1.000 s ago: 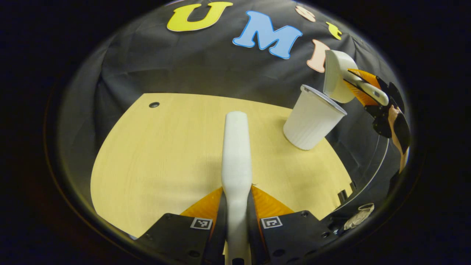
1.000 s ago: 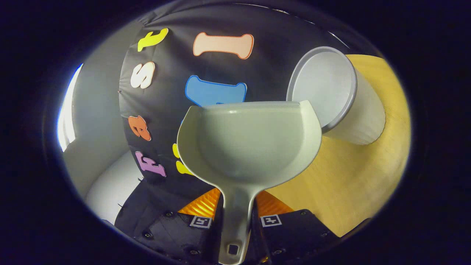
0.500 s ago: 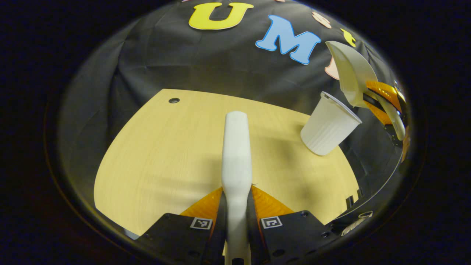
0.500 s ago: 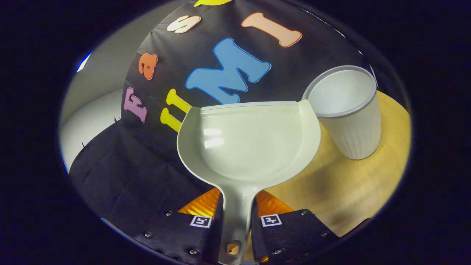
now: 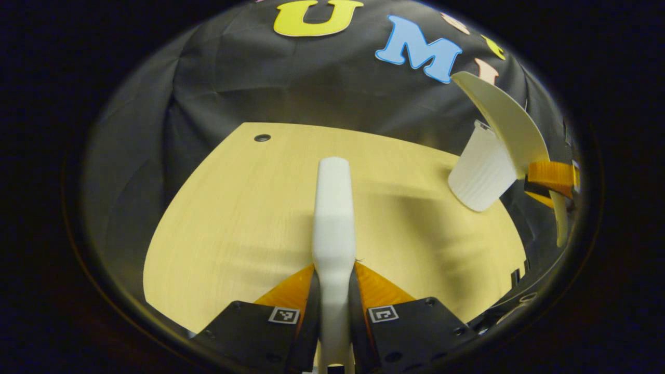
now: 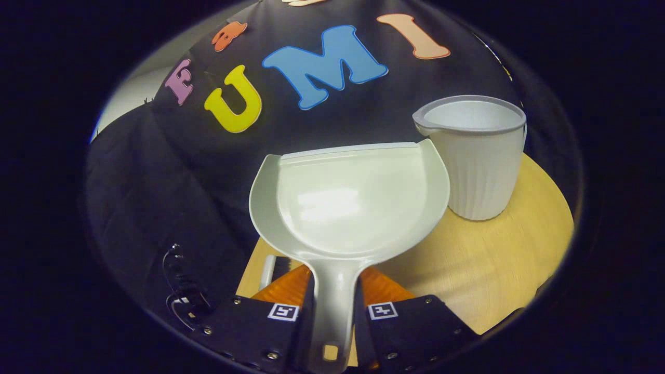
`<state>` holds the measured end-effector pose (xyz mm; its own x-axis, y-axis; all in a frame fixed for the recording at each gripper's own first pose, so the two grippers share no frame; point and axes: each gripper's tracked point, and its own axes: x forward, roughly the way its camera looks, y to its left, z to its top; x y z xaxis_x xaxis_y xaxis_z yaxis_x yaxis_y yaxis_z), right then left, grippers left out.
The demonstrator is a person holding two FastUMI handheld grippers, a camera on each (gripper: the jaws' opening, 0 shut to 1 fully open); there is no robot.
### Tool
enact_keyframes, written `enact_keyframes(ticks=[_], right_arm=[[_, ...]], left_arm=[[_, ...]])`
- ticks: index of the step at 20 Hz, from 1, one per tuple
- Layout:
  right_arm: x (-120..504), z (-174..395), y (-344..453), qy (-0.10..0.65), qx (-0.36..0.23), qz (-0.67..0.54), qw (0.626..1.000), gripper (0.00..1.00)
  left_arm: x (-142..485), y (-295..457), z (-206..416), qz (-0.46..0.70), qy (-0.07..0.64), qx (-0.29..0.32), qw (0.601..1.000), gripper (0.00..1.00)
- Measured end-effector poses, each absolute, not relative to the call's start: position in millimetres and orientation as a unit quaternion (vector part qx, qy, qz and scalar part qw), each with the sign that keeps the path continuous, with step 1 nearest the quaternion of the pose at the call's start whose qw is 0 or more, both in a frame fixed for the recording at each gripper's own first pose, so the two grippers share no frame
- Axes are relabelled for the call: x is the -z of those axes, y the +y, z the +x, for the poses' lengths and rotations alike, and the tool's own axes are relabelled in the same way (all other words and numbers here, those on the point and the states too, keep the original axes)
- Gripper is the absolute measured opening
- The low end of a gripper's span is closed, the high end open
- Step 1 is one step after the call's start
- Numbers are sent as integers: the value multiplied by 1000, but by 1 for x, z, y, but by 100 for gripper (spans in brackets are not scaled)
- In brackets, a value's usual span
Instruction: Pick up the small broom and dustpan from the desktop, sweep the trash into the dustpan with the broom, and then empty the trash into the garbage bin.
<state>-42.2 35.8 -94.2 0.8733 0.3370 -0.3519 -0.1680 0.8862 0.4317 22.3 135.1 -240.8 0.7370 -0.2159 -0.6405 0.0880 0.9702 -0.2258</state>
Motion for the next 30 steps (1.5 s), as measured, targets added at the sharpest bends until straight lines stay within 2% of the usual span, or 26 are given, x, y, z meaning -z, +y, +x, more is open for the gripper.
enact_keyframes(ticks=[12,20,30], right_arm=[[229,-32,28,310,-47,97,944,34],[246,-33,29,345,-13,111,932,34],[265,-36,29,366,-21,133,921,34]], left_arm=[[291,125,28,-54,410,77,907,34],[290,133,24,-41,422,87,901,36],[276,143,29,-44,422,59,904,36]])
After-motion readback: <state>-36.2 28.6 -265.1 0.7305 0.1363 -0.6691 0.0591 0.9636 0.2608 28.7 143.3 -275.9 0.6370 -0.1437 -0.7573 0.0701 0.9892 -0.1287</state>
